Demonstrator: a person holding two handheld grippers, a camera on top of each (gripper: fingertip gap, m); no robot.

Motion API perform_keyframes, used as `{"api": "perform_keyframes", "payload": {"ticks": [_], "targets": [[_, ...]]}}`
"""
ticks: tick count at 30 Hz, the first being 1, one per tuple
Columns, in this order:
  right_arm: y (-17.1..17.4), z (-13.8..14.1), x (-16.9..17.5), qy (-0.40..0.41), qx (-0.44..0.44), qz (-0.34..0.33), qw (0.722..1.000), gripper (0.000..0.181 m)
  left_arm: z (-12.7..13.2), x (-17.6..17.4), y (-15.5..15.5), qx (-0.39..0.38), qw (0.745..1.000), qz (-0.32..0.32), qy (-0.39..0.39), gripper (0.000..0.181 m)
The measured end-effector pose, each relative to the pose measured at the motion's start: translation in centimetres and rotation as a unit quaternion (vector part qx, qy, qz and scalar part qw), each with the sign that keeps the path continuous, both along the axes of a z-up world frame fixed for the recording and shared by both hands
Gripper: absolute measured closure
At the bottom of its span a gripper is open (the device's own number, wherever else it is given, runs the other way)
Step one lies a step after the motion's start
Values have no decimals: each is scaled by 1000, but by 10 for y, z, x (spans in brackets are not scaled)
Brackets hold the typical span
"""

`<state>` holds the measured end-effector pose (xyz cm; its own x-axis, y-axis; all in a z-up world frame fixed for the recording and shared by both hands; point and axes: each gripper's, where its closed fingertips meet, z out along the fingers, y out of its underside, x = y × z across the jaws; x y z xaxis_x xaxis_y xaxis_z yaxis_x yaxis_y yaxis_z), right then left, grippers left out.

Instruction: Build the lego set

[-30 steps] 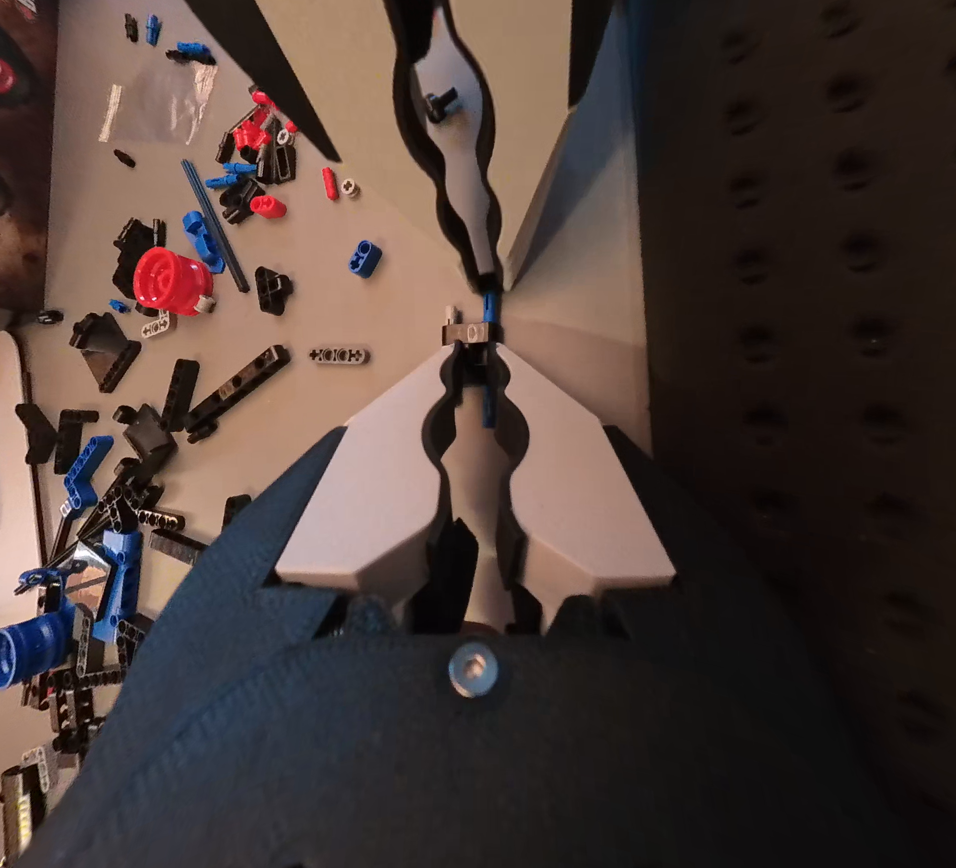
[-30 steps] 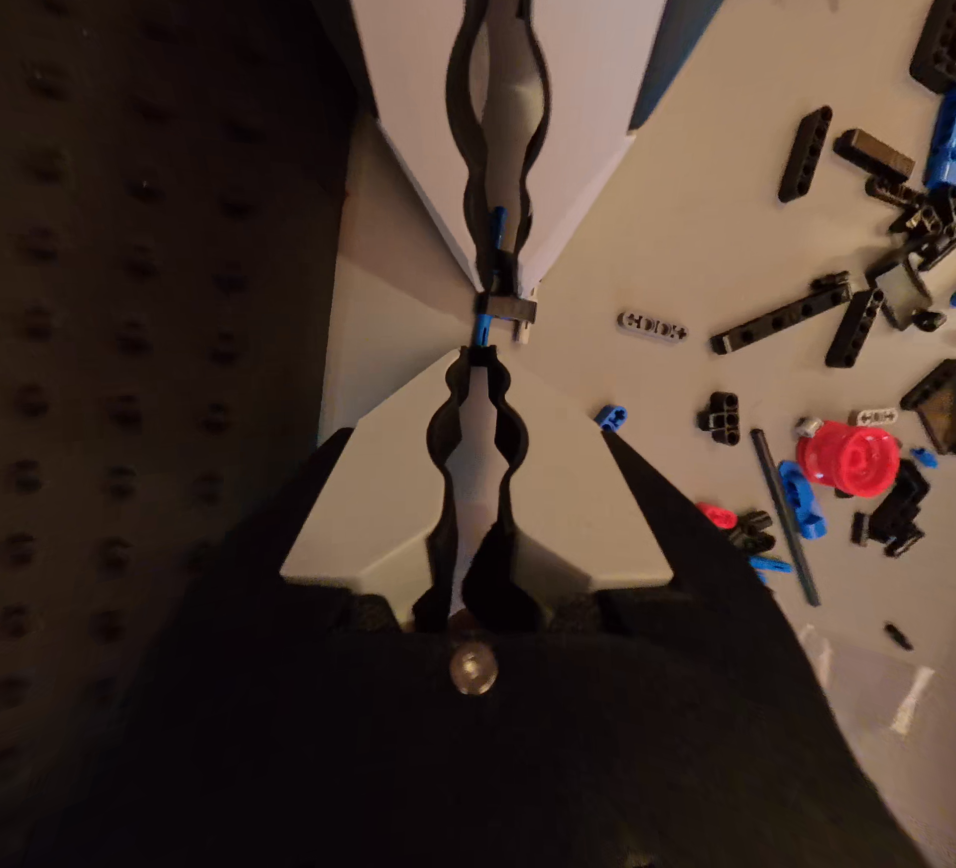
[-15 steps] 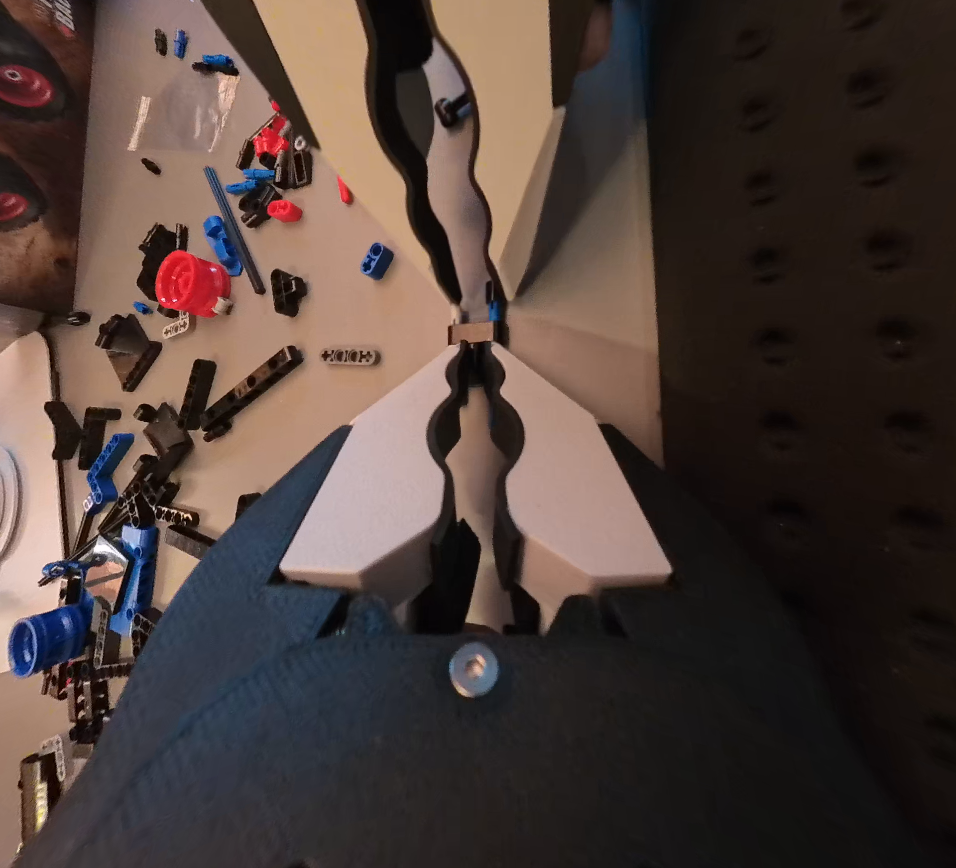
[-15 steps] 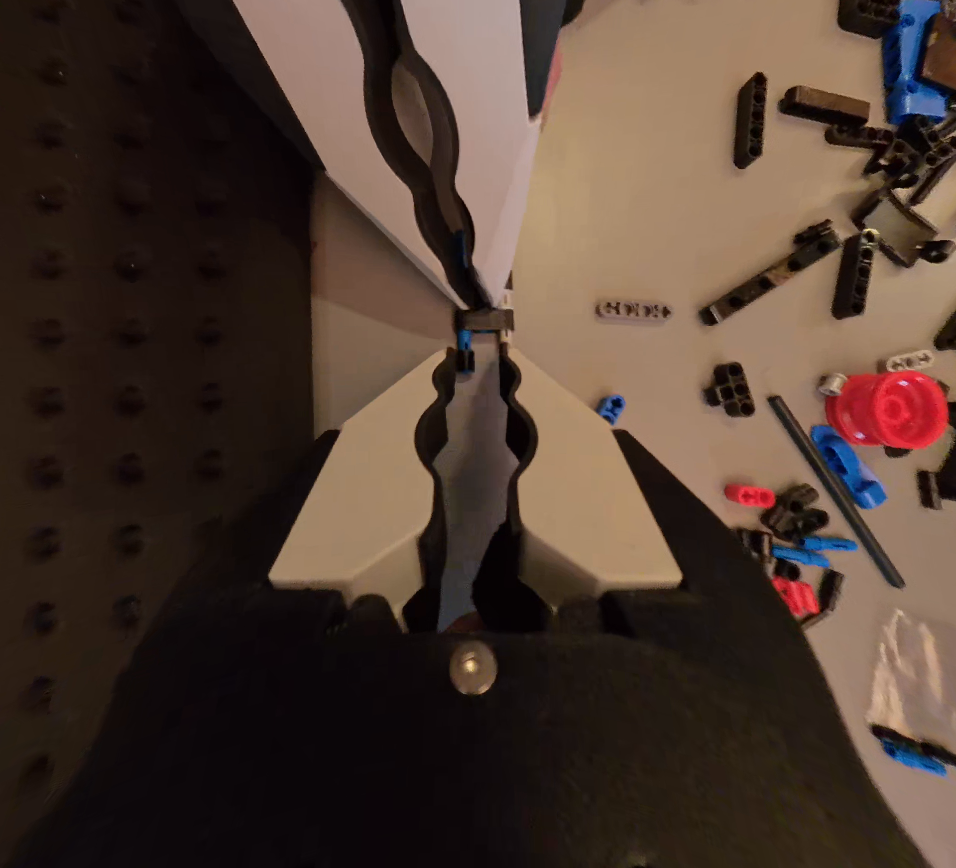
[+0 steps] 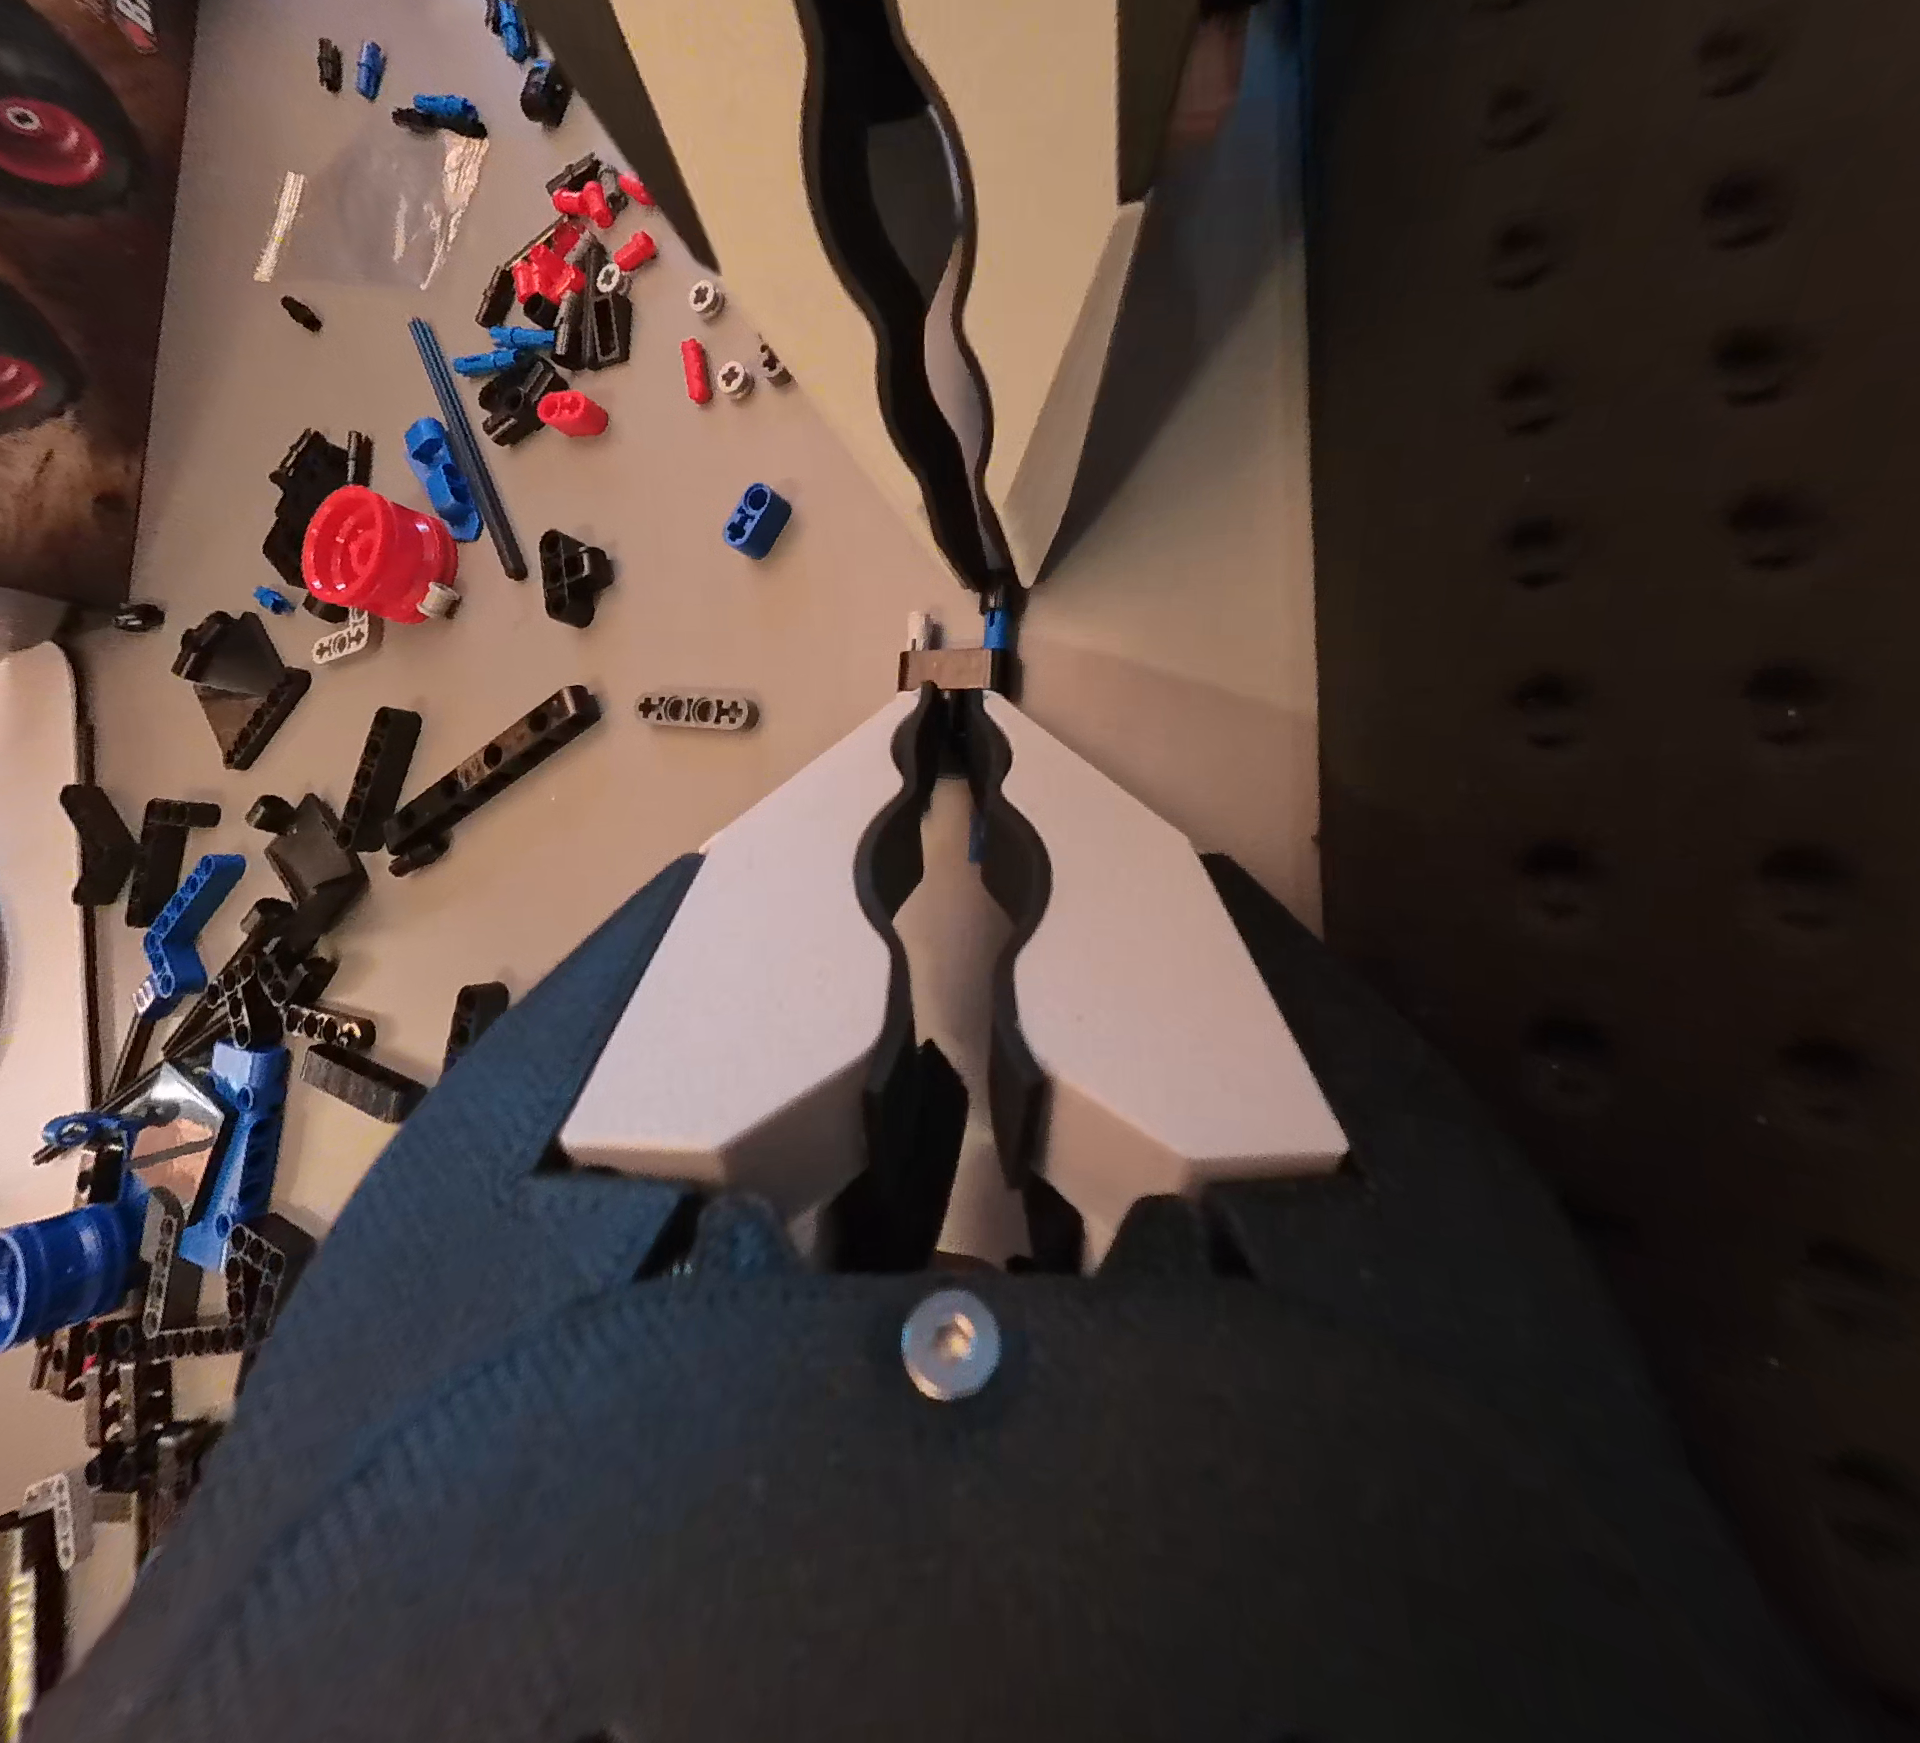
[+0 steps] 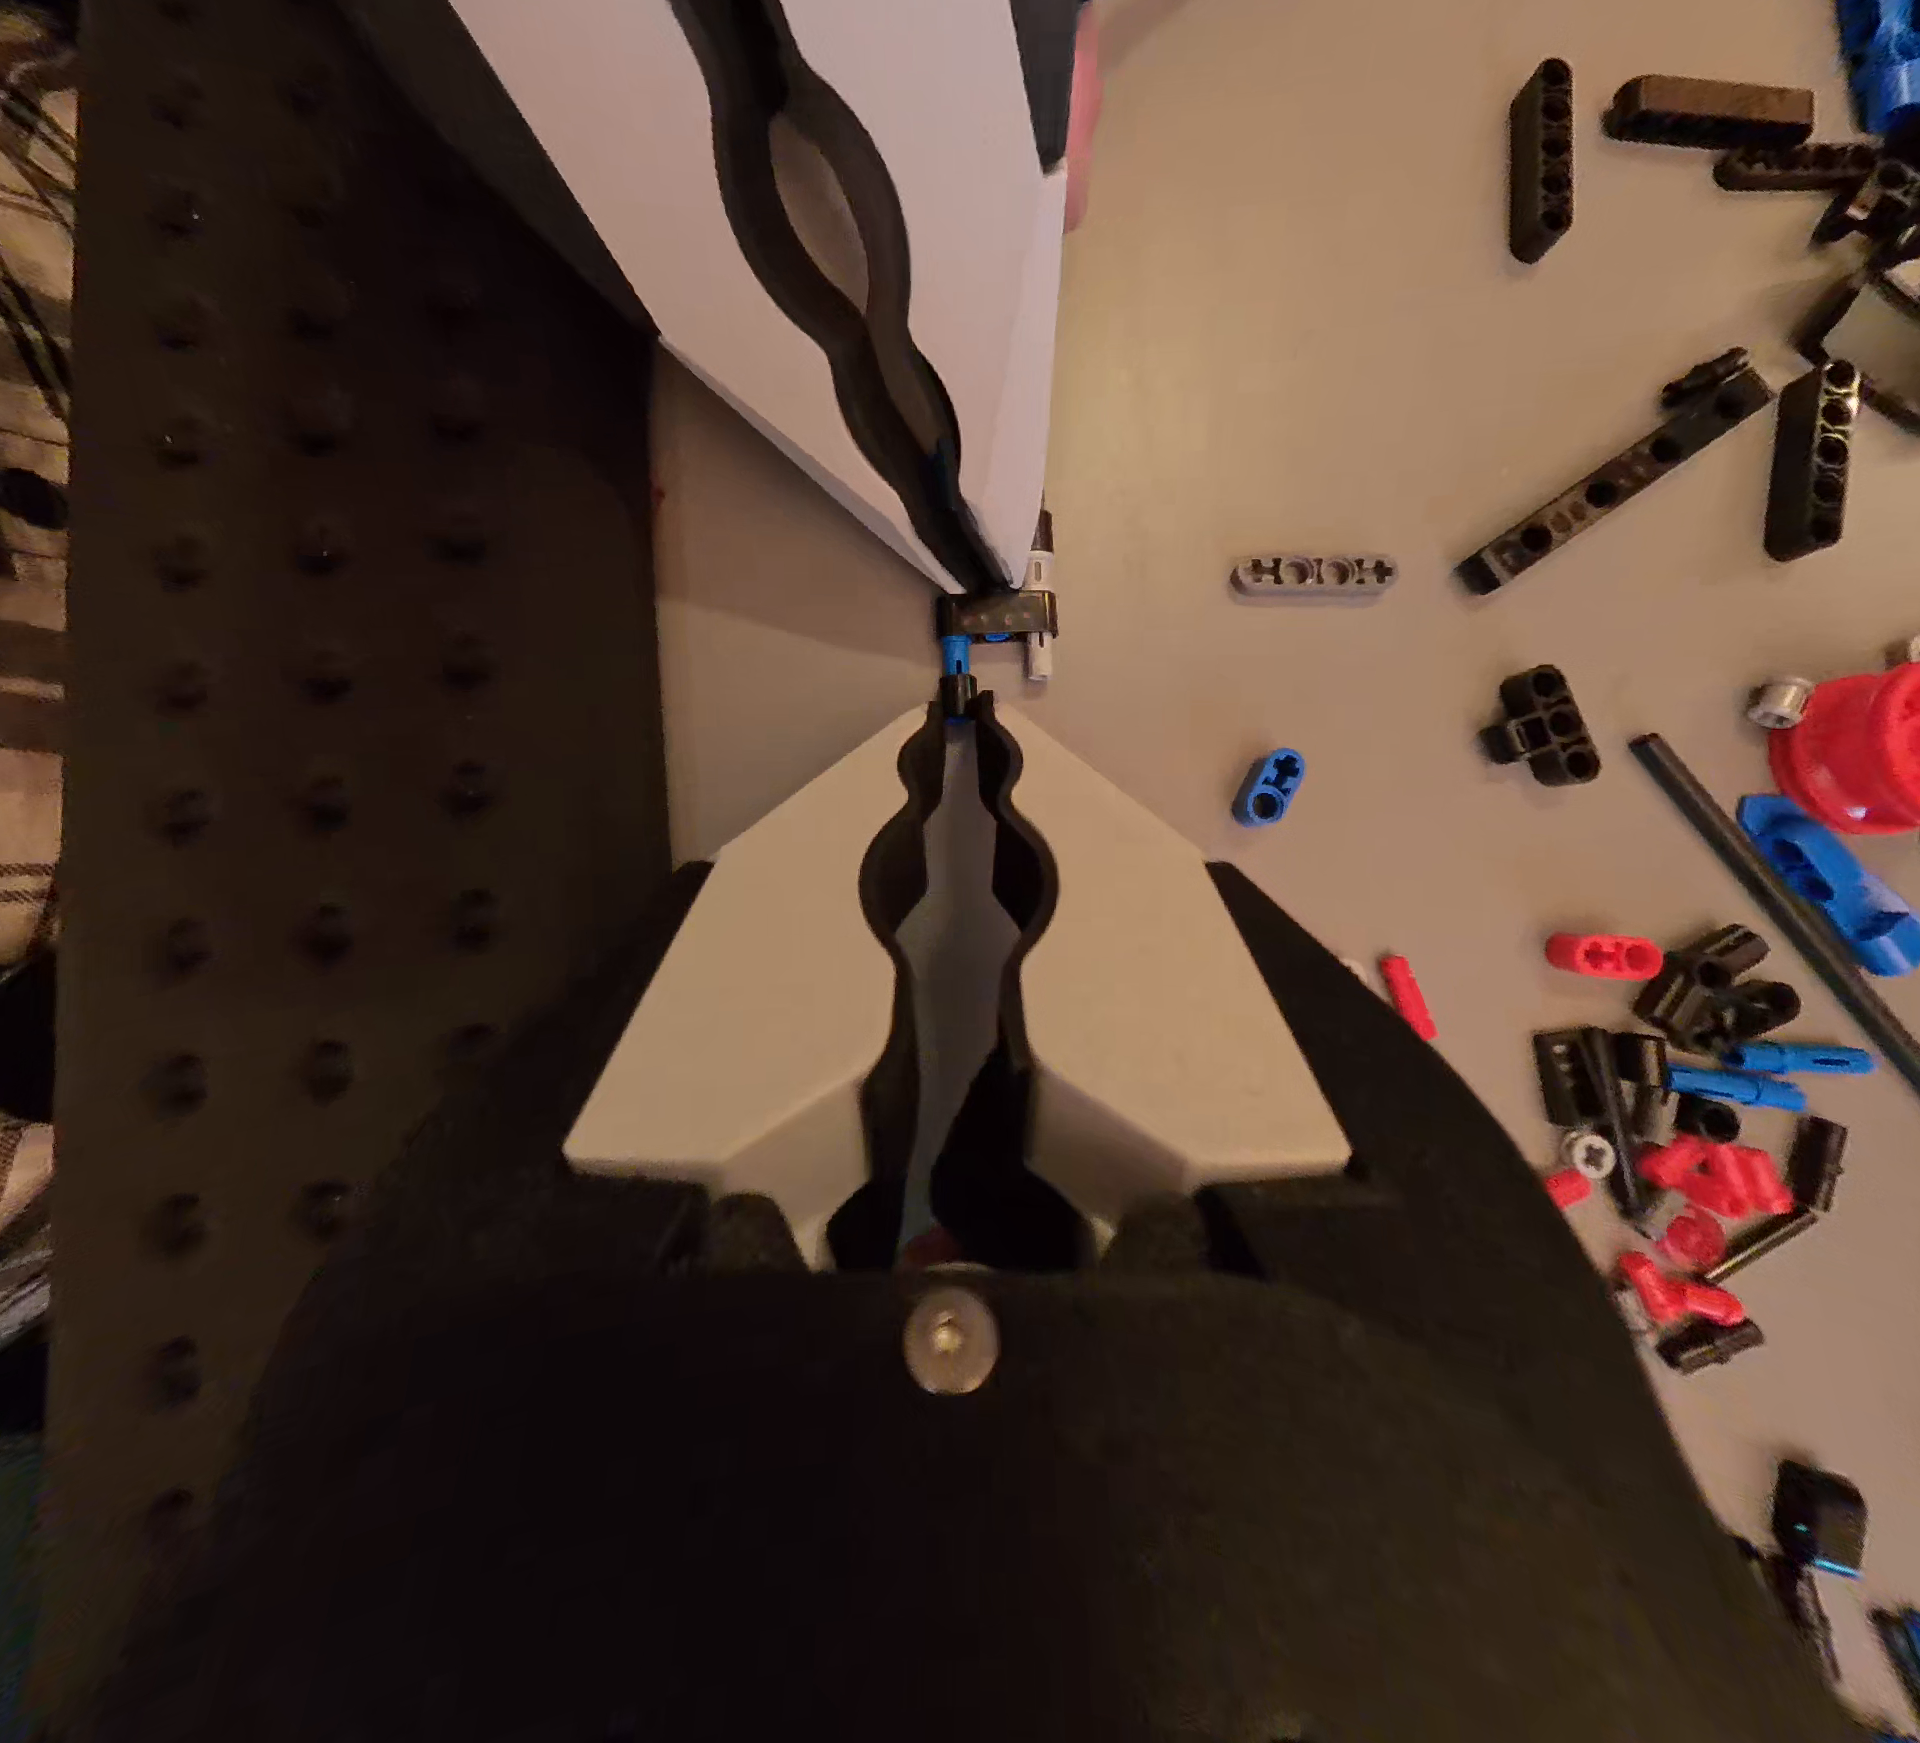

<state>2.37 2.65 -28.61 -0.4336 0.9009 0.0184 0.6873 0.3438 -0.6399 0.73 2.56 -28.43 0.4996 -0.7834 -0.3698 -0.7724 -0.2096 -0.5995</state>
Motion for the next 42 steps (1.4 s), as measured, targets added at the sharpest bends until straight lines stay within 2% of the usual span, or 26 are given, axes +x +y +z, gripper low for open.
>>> {"api": "perform_keyframes", "payload": {"ticks": [6, 13, 20, 24, 27, 32, 42], "targets": [[-4, 0, -7, 38, 94, 41, 994, 179, 0, 0, 1, 6, 1000, 3, -3, 180], [-1, 0, -8, 47, 53, 6, 997, 178, 0, -2, 3, 17, 1000, 2, 5, 180], [8, 1, -5, 56, 96, 2, 994, 179, 3, -1, 3, 6, 1000, 4, -7, 178], [16, 1, -5, 63, 123, 5, 990, 180, 3, 0, -1, -4, 1000, -1, -7, 172], [21, 1, -4, 58, 131, 13, 990, 179, 1, 1, -4, -11, 1000, -8, -6, 169], [22, 2, -3, 60, 136, 36, 988, 180, 13, -6, 2, 1, 1000, 8, -28, 159], [21, 9, -5, 64, 148, 88, 983, 180, 6, -14, 4, -10, 1000, 25, -16, 146]]}}
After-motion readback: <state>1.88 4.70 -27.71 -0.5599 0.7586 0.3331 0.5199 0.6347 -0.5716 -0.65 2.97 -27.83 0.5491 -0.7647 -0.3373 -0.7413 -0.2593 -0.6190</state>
